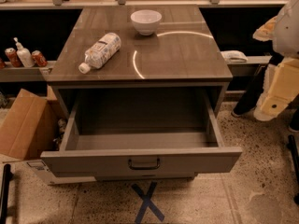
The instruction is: Close top drawer
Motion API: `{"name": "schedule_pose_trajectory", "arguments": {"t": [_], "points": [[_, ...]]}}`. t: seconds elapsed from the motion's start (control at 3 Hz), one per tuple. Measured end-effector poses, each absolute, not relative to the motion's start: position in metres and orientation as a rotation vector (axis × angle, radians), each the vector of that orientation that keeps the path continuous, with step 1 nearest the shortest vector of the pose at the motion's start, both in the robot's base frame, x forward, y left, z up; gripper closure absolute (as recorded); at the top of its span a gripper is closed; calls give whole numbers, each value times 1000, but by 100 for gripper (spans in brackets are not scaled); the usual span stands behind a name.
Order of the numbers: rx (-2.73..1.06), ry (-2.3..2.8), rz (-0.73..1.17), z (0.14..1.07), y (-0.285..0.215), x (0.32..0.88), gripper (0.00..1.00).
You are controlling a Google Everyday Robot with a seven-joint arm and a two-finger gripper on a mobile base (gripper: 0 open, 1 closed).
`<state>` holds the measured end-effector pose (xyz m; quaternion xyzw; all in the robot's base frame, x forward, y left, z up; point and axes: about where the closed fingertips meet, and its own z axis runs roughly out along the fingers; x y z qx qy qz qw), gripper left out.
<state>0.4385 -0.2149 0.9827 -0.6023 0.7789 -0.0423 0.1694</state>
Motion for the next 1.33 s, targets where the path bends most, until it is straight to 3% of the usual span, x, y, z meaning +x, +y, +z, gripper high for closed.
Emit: {"name": "schedule_pose_trajectory", "arguments": {"t": [0.67,1.33], "points": [[-1729,2194,-106,983,-211,437,0],[-1933,2006,220,893,-172,400,0]]}}
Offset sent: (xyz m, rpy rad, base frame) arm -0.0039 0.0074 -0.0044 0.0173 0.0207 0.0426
